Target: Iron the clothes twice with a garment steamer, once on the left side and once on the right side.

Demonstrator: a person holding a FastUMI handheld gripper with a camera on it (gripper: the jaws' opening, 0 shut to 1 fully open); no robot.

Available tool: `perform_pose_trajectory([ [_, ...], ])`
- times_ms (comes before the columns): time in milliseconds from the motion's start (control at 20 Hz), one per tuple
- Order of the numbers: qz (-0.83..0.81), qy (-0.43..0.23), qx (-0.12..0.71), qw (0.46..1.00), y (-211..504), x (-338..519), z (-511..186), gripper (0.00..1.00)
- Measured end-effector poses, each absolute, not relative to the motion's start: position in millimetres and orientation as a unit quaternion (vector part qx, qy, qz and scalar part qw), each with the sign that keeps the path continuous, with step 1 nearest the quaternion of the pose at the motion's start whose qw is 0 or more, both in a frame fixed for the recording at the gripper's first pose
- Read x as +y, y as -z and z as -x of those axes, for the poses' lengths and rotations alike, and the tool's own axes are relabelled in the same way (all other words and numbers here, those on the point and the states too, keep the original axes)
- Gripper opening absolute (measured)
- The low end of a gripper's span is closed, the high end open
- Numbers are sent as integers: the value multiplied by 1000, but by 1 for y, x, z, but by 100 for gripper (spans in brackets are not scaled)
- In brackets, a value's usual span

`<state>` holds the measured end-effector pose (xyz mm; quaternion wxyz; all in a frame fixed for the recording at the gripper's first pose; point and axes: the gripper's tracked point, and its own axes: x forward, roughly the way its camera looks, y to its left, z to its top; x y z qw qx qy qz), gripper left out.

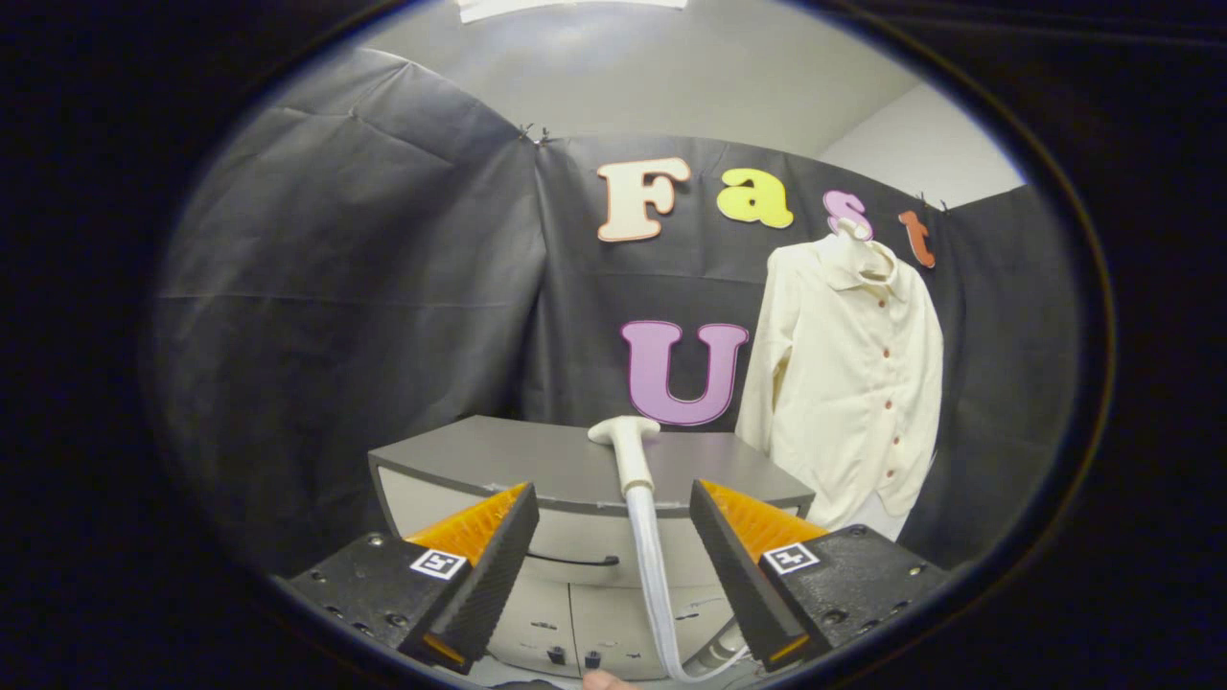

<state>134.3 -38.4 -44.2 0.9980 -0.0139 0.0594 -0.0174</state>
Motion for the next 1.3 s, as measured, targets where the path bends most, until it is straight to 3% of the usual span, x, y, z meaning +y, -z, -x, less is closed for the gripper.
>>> perform_pose_trajectory([
  [950,39,-3,201,979,105,-45,-297,94],
  [1300,54,10,234,971,137,-54,-332,77],
])
